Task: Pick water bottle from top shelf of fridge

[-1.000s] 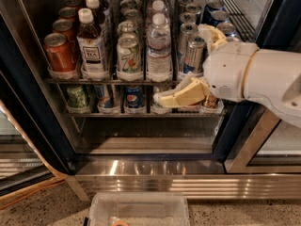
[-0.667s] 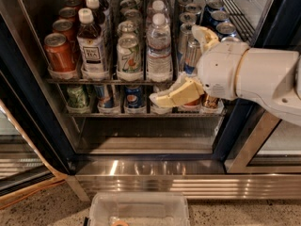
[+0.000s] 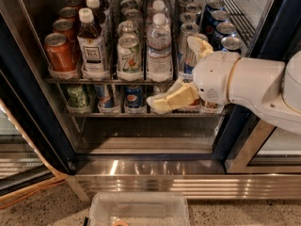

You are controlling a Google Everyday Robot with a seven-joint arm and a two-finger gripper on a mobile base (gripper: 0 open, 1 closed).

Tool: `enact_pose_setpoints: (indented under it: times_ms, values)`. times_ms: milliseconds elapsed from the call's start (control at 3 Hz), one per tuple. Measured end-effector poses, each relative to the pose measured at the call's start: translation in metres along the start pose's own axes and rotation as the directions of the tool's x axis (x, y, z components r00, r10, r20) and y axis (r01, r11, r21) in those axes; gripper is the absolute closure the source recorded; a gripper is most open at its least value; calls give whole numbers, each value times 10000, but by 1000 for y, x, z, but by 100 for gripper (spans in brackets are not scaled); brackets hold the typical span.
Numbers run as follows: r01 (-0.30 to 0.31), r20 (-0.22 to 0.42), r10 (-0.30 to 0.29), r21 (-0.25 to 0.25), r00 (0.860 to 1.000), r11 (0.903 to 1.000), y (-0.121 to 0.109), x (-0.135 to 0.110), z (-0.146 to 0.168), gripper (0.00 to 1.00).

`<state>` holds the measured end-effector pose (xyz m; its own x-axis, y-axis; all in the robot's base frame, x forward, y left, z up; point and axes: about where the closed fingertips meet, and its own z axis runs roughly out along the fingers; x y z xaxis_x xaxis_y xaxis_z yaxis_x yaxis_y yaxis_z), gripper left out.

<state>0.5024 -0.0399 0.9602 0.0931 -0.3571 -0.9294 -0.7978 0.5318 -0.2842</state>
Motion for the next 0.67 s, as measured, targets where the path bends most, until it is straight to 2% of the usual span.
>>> enact_pose_setpoints:
  times_ms: [333, 667]
  values:
    - [-3, 4, 3, -1, 10000, 10000, 0, 0, 0, 0]
    - [44, -1, -44, 64, 10000, 10000, 1, -2, -1, 13]
